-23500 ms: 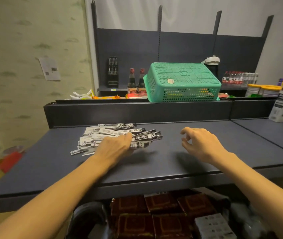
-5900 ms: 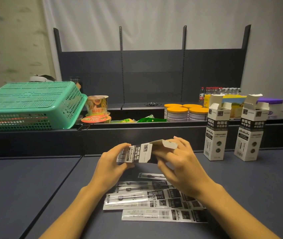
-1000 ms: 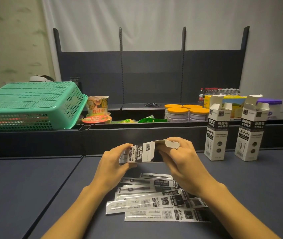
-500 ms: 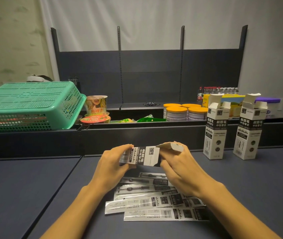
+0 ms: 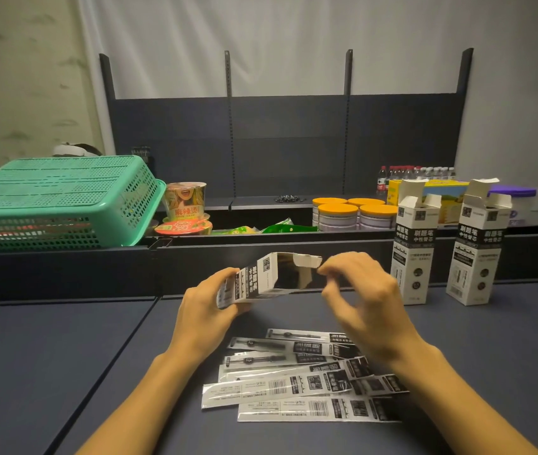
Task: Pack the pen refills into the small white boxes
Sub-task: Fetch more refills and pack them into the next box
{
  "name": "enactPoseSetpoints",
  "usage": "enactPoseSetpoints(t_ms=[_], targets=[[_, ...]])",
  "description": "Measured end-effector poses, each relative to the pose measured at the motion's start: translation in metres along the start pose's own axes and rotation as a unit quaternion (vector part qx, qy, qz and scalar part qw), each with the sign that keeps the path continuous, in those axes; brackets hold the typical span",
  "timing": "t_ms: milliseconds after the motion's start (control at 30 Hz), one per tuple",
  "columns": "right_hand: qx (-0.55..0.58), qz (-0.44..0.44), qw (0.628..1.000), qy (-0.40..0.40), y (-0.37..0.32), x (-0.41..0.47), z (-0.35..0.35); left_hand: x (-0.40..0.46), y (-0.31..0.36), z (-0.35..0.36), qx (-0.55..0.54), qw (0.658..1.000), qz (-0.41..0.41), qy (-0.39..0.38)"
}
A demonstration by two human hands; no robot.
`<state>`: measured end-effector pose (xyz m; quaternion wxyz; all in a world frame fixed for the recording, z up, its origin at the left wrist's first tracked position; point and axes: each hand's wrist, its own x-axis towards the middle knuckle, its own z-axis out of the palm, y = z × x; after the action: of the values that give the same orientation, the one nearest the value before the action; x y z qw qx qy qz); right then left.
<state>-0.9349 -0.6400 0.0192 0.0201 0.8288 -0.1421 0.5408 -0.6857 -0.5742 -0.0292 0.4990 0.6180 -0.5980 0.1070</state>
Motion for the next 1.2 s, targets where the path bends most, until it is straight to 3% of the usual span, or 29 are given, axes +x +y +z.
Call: enactPoseSetpoints(t_ms=[100, 200, 333, 433, 667, 800, 967, 1200], targets=[[0.007, 0.081, 0.982, -0.169, 0.014, -0.002, -0.004, 0.0, 0.0, 0.0, -0.006, 1.0, -0.004, 0.004], [-0.046, 0.154, 0.932, -0.326, 0.022, -0.008, -0.003, 0.0, 0.001, -0.001, -0.006, 1.0, -0.002, 0.003], [-0.014, 0.223, 0.88, -0.418, 0.02, -0.008, -0.006, 0.0, -0.001, -0.001, -0.014, 1.0, -0.004, 0.0], [-0.026, 0.224, 0.857, -0.463, 0.016, -0.008, -0.007, 0.0, 0.0, -0.002, -0.028, 1.0, -0.006, -0.002], [-0.04, 0.183, 0.906, -0.38, 0.014, -0.007, -0.007, -0.001, 0.002, -0.003, -0.029, 1.0, -0.01, -0.005], [0.083, 0.212, 0.932, -0.282, 0.01, -0.001, -0.012, -0.002, 0.001, -0.002, -0.024, 1.0, -0.018, 0.008], [0.42, 0.315, 0.831, -0.185, -0.01, 0.013, -0.031, 0.0, 0.001, 0.0, -0.029, 0.999, -0.032, 0.015], [0.581, 0.323, 0.747, -0.013, -0.02, 0.025, -0.047, -0.002, 0.0, -0.001, -0.024, 0.999, -0.034, 0.019]])
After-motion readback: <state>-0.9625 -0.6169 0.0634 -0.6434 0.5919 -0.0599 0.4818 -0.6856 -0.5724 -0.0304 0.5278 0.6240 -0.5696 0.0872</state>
